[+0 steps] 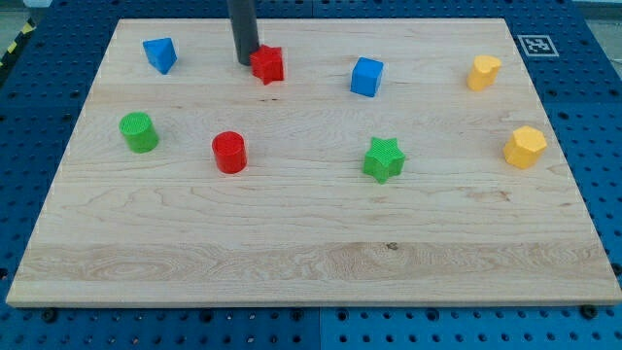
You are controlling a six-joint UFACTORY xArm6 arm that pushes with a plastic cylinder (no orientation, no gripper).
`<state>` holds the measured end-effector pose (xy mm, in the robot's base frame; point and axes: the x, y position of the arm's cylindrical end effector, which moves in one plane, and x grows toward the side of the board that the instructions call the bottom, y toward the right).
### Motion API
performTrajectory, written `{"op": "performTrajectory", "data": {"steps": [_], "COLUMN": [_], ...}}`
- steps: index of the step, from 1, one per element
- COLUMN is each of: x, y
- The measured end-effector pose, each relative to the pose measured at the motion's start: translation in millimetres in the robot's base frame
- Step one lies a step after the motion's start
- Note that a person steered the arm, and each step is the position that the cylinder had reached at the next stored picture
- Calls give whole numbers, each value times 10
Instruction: Move the red star diagonally to the red circle
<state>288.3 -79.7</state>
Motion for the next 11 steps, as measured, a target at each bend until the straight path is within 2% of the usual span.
{"op": "performTrajectory", "data": {"steps": [2, 3, 4, 5, 6, 7, 8, 9, 11], "x": [95, 347, 382, 382, 357, 95, -310, -383, -21], "y": [-194, 25, 670, 752, 171, -211, -229, 25, 390]}}
